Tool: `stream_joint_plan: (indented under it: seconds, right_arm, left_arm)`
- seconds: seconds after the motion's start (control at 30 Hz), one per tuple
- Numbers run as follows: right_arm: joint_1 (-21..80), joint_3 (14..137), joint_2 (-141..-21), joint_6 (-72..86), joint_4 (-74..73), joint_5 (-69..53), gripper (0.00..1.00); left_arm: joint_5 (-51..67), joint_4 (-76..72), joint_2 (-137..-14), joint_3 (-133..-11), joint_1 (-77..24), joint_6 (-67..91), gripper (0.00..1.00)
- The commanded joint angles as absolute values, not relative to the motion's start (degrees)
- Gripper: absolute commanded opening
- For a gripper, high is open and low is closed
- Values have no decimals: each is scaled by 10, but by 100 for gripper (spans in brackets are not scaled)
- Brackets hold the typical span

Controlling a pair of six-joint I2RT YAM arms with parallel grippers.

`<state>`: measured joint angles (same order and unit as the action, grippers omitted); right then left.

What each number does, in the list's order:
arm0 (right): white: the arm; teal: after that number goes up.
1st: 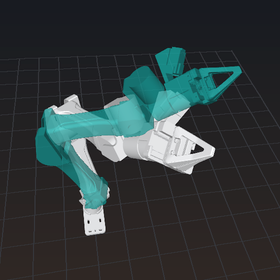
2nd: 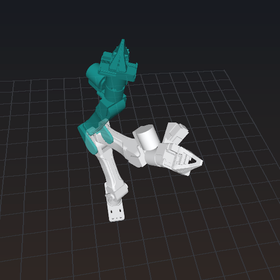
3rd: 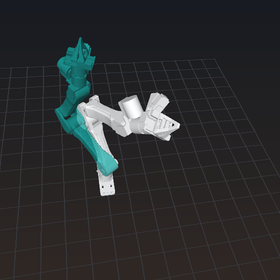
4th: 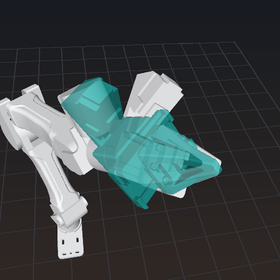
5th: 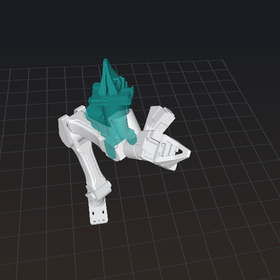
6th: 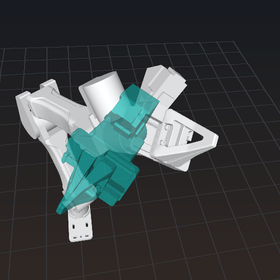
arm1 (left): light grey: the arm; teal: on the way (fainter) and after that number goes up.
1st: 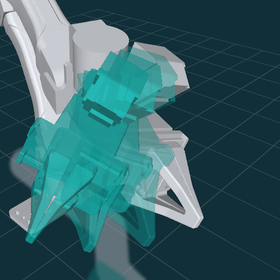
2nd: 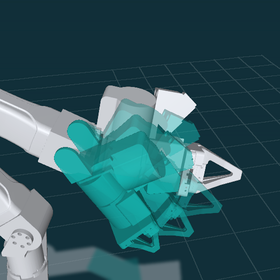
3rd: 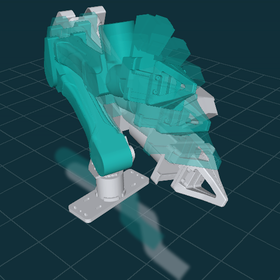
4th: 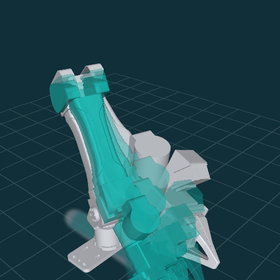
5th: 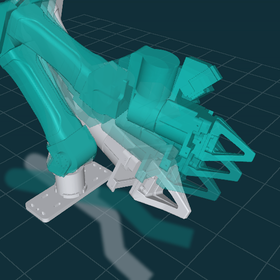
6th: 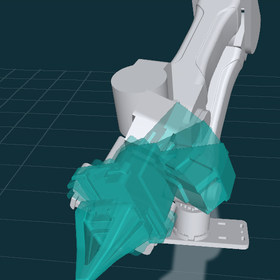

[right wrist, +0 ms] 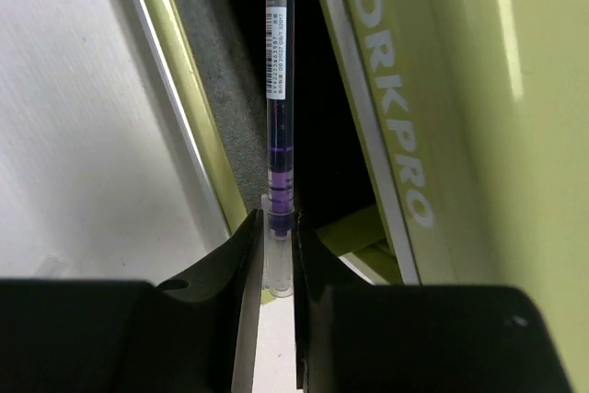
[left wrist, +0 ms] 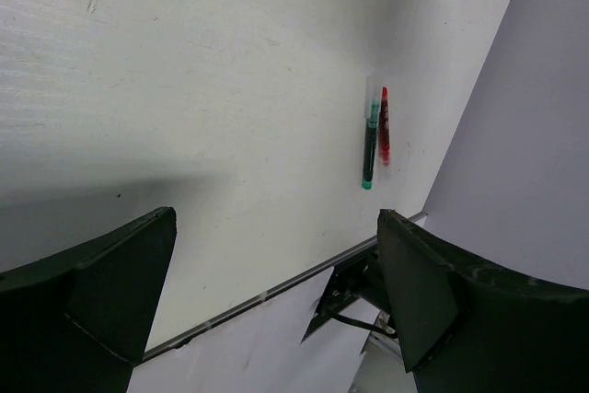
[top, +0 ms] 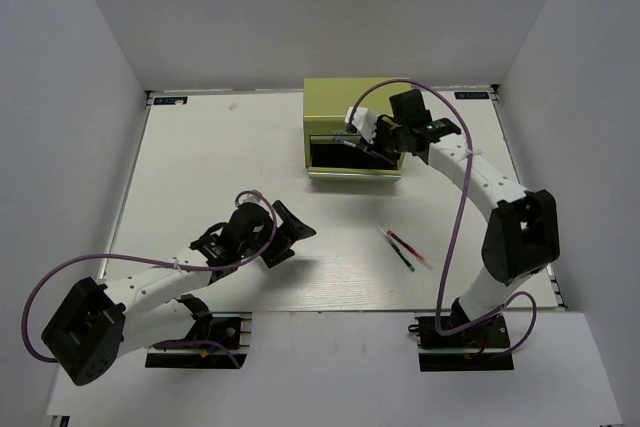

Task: Sort the stationery into containers
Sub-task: Place the pen in the drawer, then pick up the pen from the center of the board.

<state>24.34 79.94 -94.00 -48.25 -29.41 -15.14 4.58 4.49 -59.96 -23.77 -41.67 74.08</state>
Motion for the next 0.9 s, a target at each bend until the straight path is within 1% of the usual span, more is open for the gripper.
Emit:
stream_joint_plan:
  seconds: [0.0, 0.07, 0.1, 0.13, 0.2, 0.3, 0.37, 0.43, 0.47, 0.5, 0.57, 0.6, 0.63, 0.67, 0.7, 0.73, 0.8, 0.83, 0.87]
  right_arm:
    - [248, 826, -963, -502, -282, -108, 8]
    - [248, 827, -976, -505, -275, -98, 13]
    - [249, 826, -979, -506, -272, -90, 23]
    - [248, 829, -980, -505, -270, -84, 31]
    - [246, 831, -982, -502, -274, -88, 42]
    - [247, 830, -964, -484, -289, -110, 45]
    - [246, 824, -941, -477, -301, -118, 45]
    - [244, 816, -920, -465, -331, -147, 41]
    - [243, 809, -912, -458, -343, -174, 38]
    - [243, 792, -882, -455, -365, -198, 28]
    - [243, 749, -860, -454, -393, -230, 17]
    - [243, 731, -826, -454, -414, -238, 13]
    - [242, 672, -814, -447, -417, -244, 4]
    - [243, 650, -802, -446, -419, -244, 2]
    - [243, 630, -768, -440, -417, -241, 2]
    - [243, 567, -757, -432, -415, -231, 2]
    - [243, 515, -717, -421, -406, -216, 7]
    - [243, 488, -708, -417, -403, -206, 18]
    - [243, 465, -695, -410, -395, -193, 23]
  left_arm:
    - [51, 49, -597, -258, -413, 727, 100]
    - [51, 44, -597, -258, -413, 727, 100]
    - [51, 44, -602, -258, -413, 727, 100]
    - [51, 44, -602, -258, -413, 727, 100]
    - [57, 39, -609, -264, -413, 727, 100]
    - [62, 39, -620, -269, -413, 722, 100]
    - [62, 33, -620, -269, -413, 722, 100]
    - [68, 28, -620, -269, -413, 722, 100]
    - [68, 28, -620, -269, -413, 722, 100]
    - [68, 28, -620, -269, -413, 722, 100]
    - [76, 16, -625, -269, -413, 716, 100]
    - [76, 11, -625, -269, -413, 716, 98]
    - [81, 11, -632, -275, -413, 710, 98]
    - [81, 11, -642, -275, -413, 704, 98]
    - [81, 11, -648, -284, -418, 704, 98]
    - [86, 11, -654, -294, -418, 697, 98]
    - [97, 5, -677, -301, -424, 692, 97]
    - [103, -2, -685, -307, -424, 692, 97]
    - [103, -2, -692, -307, -424, 692, 97]
